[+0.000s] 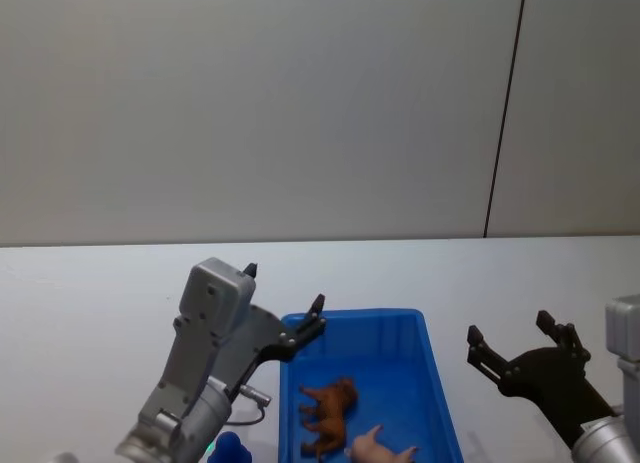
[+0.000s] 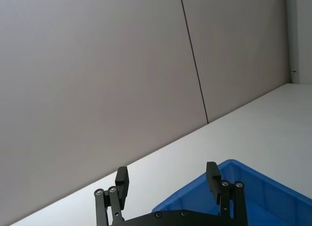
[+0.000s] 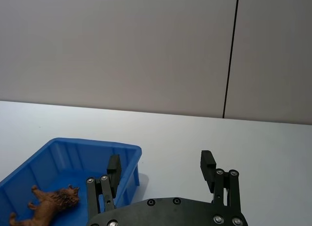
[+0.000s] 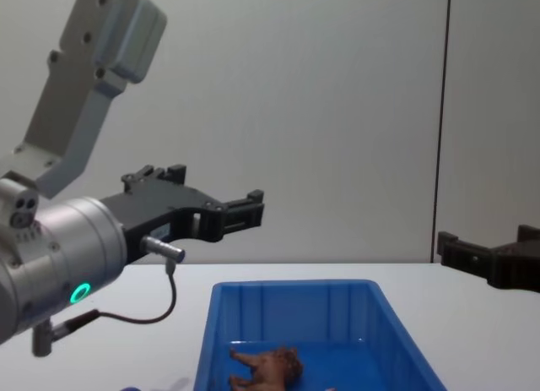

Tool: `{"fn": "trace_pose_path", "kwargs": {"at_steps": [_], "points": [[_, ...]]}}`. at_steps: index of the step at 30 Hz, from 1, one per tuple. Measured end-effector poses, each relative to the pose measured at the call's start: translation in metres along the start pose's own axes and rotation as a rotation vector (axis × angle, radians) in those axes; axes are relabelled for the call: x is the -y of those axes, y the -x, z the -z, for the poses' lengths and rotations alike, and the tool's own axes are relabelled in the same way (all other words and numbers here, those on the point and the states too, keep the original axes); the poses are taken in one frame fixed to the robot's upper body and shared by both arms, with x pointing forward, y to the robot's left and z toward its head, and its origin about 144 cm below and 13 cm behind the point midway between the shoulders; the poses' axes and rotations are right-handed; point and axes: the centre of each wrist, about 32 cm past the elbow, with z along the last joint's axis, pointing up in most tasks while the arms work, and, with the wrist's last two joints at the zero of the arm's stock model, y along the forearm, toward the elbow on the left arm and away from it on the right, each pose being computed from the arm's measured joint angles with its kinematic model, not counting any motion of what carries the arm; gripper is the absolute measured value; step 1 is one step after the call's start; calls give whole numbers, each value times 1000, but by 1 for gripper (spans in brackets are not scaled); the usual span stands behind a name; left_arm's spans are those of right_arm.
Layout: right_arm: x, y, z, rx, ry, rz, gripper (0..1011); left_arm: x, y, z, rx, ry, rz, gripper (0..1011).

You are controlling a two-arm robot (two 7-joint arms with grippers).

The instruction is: Pick up the two dolls from the table and place them into the box.

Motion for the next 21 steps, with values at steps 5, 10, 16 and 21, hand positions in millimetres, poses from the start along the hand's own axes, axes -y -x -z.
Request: {"fn": "trace_pose_path", "kwargs": {"at_steps": [5,10,16,21], "points": [[1,0,0,0,-1,5,1001,-6,-1,1,-21,-34,-29,1001],[1,-1,0,0,-2,8,1001,-16,-2,3,-51,-89,-68,1001],[2,-1,0,0,-3,9,1001,-27,-4,7,-90,-155,-109,1001],[2,-1,0,0,-3,10,1001,-34,-6,10,-122,-204,-134,1001]]}}
